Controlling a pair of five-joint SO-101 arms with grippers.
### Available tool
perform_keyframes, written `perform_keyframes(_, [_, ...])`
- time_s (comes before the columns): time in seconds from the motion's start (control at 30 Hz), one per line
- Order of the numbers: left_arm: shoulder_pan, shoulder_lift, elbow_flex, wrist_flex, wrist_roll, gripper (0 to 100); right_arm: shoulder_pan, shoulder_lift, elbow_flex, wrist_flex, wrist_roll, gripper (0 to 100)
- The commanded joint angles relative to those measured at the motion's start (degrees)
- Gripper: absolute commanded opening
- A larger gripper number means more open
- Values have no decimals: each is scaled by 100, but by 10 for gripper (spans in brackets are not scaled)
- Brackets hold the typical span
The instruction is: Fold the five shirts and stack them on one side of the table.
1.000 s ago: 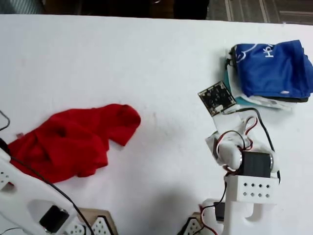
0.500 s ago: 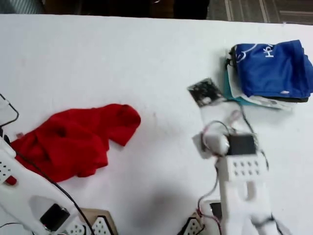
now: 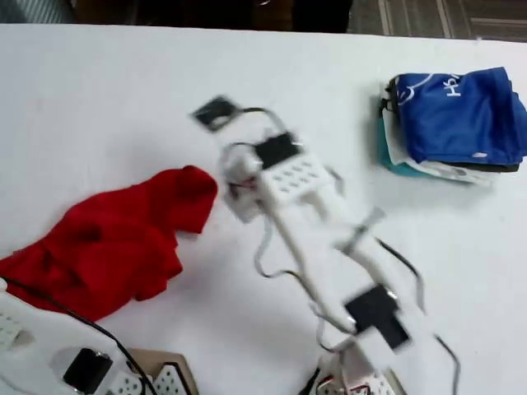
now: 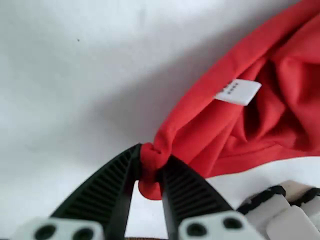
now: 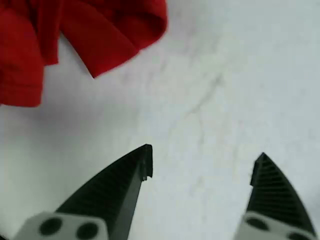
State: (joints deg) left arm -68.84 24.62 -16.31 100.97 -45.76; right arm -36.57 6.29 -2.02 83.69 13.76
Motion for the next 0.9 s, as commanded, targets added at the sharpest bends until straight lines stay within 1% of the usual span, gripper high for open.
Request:
perform_keyframes(0.0, [35, -633, 207, -211, -18, 27, -629, 901, -1073, 66, -53, 337])
perform_keyframes(0.1, [44, -695, 251, -211, -9, 27, -866, 1587, -1609, 92, -53, 337])
perform_keyframes(0.57, [-97, -712, 251, -149, 9, 27, -936, 3609, -3666, 119, 9, 337])
perform_keyframes(0.73, [-88, -712, 215, -53, 334, 27, -936, 4338, -4097, 145, 0, 335])
perform_keyframes(0.77, [-70, -712, 215, -62, 343, 27, -936, 4444, -4167, 154, 0, 322])
perform_keyframes(0.8, [-62, -712, 215, -62, 352, 27, -936, 4523, -4211, 154, -9, 288])
perform_keyframes(0.83, [-53, -712, 215, -62, 352, 27, -936, 4585, -4237, 154, -9, 234])
perform_keyframes(0.87, [-53, -712, 215, -62, 352, 27, -927, 4629, -4255, 154, -18, 159])
